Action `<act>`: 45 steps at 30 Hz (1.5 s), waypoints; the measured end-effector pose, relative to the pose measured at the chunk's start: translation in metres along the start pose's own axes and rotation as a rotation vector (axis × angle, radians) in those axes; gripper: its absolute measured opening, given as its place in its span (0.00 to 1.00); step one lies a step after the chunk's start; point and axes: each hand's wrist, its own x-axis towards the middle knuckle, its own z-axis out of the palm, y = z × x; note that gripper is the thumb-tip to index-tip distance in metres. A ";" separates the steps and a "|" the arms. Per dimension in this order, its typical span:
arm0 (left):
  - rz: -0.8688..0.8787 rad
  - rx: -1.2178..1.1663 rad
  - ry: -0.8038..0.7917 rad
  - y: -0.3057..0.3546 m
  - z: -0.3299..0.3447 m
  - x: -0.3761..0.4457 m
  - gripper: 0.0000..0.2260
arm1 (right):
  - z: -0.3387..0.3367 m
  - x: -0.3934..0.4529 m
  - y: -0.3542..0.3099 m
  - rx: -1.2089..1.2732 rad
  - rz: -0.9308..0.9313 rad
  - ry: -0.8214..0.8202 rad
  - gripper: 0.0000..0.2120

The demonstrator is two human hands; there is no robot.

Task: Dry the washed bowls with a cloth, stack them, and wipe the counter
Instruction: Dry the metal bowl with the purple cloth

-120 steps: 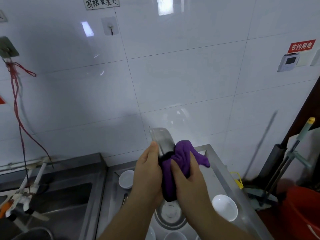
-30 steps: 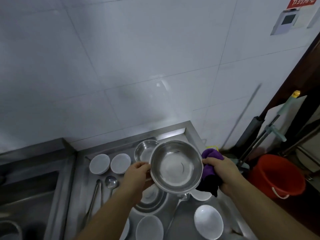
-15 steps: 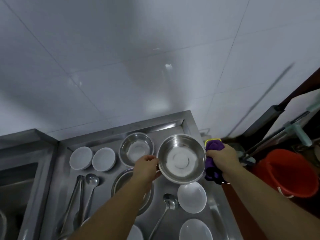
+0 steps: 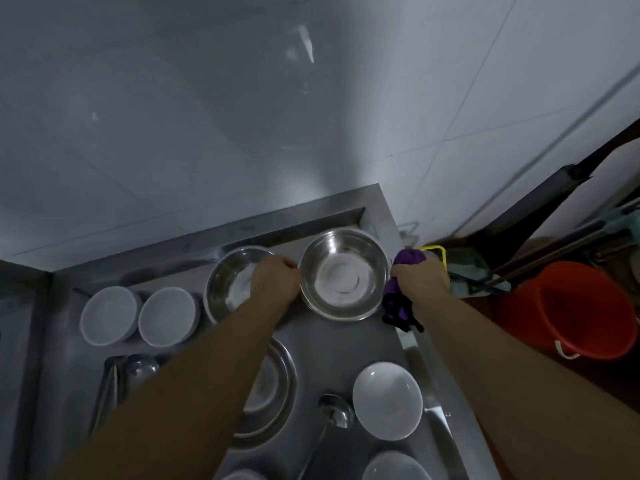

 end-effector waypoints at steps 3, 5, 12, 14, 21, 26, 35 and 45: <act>0.049 0.088 -0.005 0.004 0.005 0.017 0.09 | 0.008 0.013 -0.003 0.010 0.031 -0.014 0.21; 0.067 0.137 -0.006 0.006 0.007 0.025 0.08 | 0.014 0.018 -0.006 0.025 0.035 0.006 0.14; 0.127 0.328 -0.042 0.007 0.012 0.041 0.09 | 0.033 0.025 -0.006 -0.102 -0.019 0.090 0.12; 0.122 0.365 -0.045 0.007 0.013 0.042 0.08 | 0.037 0.026 -0.003 -0.119 -0.031 0.067 0.06; 0.176 0.398 0.000 0.010 0.007 0.036 0.08 | 0.036 0.020 0.004 -0.185 -0.058 0.038 0.17; 0.181 0.263 0.054 -0.017 -0.010 0.013 0.11 | 0.017 0.004 0.015 -0.199 -0.080 0.078 0.15; -0.055 0.109 0.042 -0.106 -0.041 -0.050 0.10 | 0.002 -0.064 0.035 -0.228 -0.144 0.065 0.10; -0.373 -0.264 -0.040 -0.162 -0.029 -0.046 0.17 | 0.047 -0.148 0.032 -0.240 -0.301 -0.023 0.10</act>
